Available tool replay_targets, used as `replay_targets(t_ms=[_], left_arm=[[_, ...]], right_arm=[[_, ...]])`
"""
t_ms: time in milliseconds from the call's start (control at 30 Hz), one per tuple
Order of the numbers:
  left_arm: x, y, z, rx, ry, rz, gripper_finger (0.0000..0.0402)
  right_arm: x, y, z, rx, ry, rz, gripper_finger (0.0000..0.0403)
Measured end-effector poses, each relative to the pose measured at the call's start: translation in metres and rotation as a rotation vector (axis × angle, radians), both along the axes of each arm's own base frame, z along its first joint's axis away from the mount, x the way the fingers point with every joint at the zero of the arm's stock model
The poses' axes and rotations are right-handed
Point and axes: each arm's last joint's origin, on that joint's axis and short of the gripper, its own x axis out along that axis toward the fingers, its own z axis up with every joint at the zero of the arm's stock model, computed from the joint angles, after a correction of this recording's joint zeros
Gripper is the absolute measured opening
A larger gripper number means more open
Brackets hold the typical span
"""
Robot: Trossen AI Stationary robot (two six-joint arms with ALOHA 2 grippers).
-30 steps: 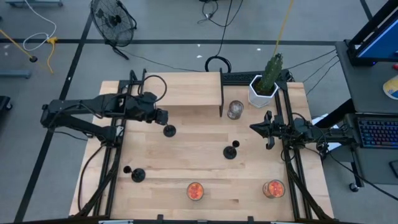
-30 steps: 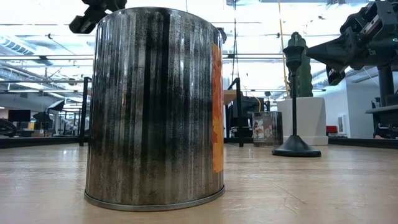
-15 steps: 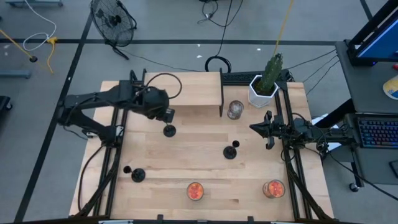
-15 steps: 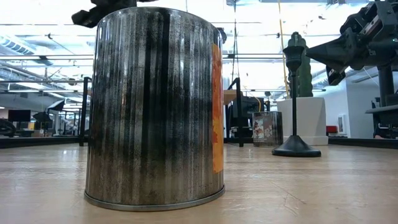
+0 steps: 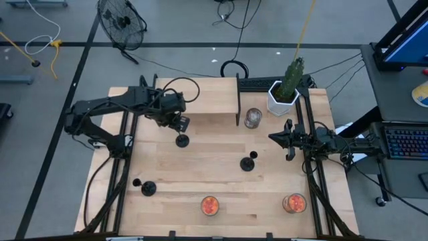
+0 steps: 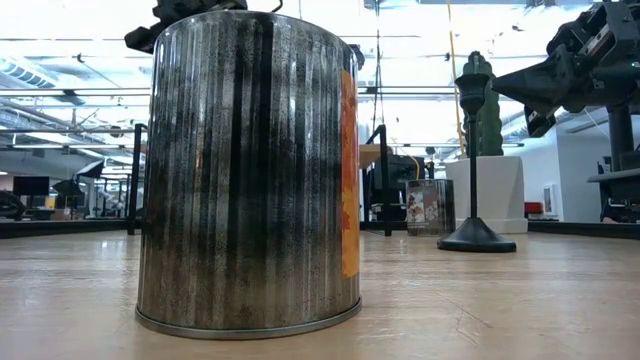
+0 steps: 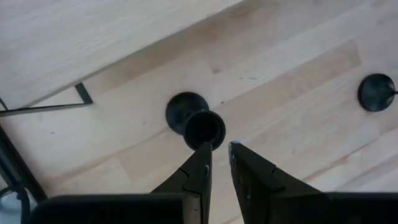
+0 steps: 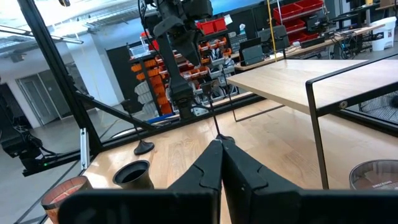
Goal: Pick & Place candle stick holders
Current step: Put the top black candle holder on the shelf
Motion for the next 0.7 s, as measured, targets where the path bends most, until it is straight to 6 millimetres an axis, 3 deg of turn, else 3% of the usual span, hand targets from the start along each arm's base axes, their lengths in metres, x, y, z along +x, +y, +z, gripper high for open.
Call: replay_targets(t_ms=[133,433,700], left_arm=[[0.0,0.0,-0.001,0.003,0.003,-0.015,0.0083],[0.001,0.001,-0.007,0.022,0.032,0.0,0.0185],[0.008,0.003,-0.018,0.012,0.106,-0.012,0.0204]], right_arm=[[0.0,0.0,0.0,0.0,0.0,0.0,0.0],[0.0,0.0,0.0,0.0,0.0,0.0,0.0],[0.0,0.0,0.0,0.0,0.0,0.0,0.0]])
